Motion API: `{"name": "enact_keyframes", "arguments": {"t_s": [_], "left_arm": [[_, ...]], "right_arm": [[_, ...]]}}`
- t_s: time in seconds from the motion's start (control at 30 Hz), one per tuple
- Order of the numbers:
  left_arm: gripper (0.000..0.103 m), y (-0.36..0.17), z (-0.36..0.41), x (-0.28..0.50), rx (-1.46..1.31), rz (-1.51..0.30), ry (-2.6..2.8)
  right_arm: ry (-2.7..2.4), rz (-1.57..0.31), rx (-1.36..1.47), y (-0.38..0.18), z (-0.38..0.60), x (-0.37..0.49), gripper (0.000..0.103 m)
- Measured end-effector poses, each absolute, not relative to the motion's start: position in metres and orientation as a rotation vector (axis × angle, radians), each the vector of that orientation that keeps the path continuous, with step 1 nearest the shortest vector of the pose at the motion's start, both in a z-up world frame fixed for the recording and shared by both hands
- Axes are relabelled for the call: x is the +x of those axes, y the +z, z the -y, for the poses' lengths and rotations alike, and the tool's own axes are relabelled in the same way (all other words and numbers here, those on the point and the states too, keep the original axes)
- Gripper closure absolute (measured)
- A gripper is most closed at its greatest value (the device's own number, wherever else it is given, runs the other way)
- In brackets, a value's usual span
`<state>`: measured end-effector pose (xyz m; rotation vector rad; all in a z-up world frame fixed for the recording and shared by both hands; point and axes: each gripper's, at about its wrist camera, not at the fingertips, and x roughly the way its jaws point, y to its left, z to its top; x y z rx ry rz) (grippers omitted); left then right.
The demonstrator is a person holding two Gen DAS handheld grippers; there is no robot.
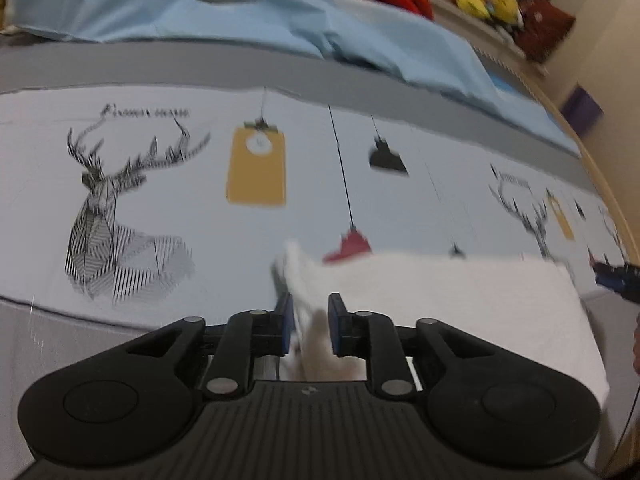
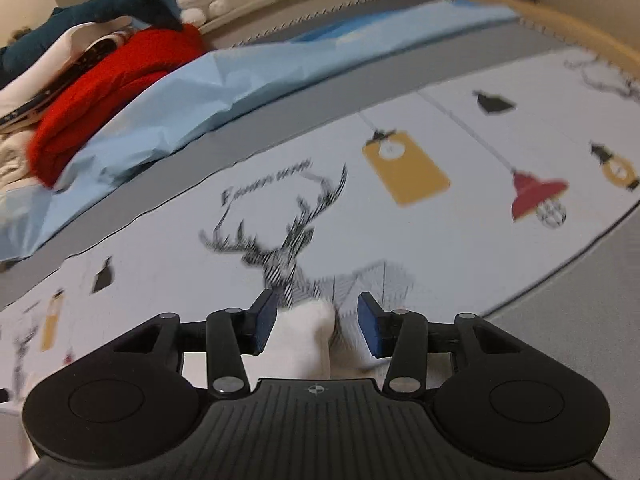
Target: Fold small clothes
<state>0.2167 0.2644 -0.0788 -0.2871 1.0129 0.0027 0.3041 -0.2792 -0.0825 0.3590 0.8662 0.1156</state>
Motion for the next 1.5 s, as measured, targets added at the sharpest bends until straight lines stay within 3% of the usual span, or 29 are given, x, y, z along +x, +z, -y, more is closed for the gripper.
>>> {"name": "enact_keyframes", "arguments": {"t_s": [0.17, 0.47, 0.83, 0.9, 0.97, 1.03, 1.23, 1.37, 1.5], "left_arm": [[0.075, -0.091, -0.262, 0.189, -0.316, -1.161, -0.096], [0.075, -0.123, -0.234, 0.125, -0.193, -1.318, -0.271], [0.075, -0.131, -0.237, 0.093, -0.145, -1.329, -0.259], [0.080, -0.128, -0.234, 0.096, -0.127, -1.328, -0.257], [0.096, -0.127, -0.231, 0.096, -0.115, -1.334, -0.274], [0.097, -0.122, -0.230, 0.095, -0.087, -1.321, -0.282], [0.099, -0.093, -0.247, 0.088, -0.106, -1.278, -0.295], [0.099, -0.126, -0.239, 0.083, -0.035, -1.425, -0.282], [0.097, -0.123, -0.233, 0.083, -0.003, -1.424, -0.298]], "right_arm": [[0.257, -1.002, 0.313, -0.088, 0.283, 0.268, 0.056], [0.446, -1.145, 0.155, -0.097, 0.279, 0.195, 0.055], [0.468, -1.260, 0.015, -0.110, 0.280, 0.168, 0.056], [0.462, -1.254, -0.001, -0.110, 0.280, 0.165, 0.062], [0.457, -1.244, -0.010, -0.107, 0.279, 0.163, 0.084], [0.474, -1.238, 0.000, -0.103, 0.279, 0.162, 0.096], [0.529, -1.149, 0.192, -0.064, 0.309, 0.163, 0.098], [0.433, -1.323, 0.046, -0.104, 0.305, 0.159, 0.103], [0.351, -1.396, -0.054, -0.123, 0.305, 0.157, 0.103]]}}
